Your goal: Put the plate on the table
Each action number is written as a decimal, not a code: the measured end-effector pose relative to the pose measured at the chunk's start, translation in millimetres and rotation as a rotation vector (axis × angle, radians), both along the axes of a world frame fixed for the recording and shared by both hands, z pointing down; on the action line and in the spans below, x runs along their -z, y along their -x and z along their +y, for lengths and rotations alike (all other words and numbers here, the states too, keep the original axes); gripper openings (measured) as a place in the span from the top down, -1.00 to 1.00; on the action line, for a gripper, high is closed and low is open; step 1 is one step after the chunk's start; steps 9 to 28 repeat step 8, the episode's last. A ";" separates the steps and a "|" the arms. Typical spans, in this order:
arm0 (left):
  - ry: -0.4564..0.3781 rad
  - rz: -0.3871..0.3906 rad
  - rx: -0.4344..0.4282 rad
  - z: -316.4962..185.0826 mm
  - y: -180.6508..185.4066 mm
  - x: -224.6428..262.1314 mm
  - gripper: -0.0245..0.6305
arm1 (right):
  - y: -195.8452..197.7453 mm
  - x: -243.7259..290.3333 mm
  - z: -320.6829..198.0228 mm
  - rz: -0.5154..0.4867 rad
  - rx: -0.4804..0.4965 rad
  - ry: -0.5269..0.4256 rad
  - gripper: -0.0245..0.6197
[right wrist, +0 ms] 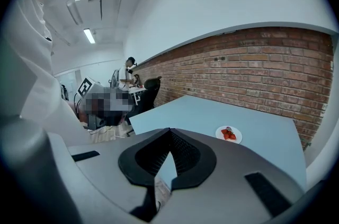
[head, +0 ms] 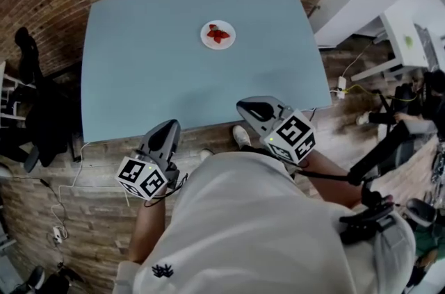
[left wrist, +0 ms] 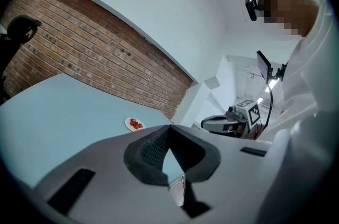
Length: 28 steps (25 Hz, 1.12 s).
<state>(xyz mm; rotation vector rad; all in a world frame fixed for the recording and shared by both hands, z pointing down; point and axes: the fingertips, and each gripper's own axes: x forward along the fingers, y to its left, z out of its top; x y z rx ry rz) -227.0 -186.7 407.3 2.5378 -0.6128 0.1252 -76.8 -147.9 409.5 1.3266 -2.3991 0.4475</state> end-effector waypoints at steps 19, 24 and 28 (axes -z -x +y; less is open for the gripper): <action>0.024 0.005 0.009 -3.1 19.5 -9.1 0.92 | 13.9 -4.9 -1.8 0.024 -0.002 0.012 0.90; 0.024 0.005 0.009 -3.1 19.5 -9.1 0.92 | 13.9 -4.9 -1.8 0.024 -0.002 0.012 0.90; 0.024 0.005 0.009 -3.1 19.5 -9.1 0.92 | 13.9 -4.9 -1.8 0.024 -0.002 0.012 0.90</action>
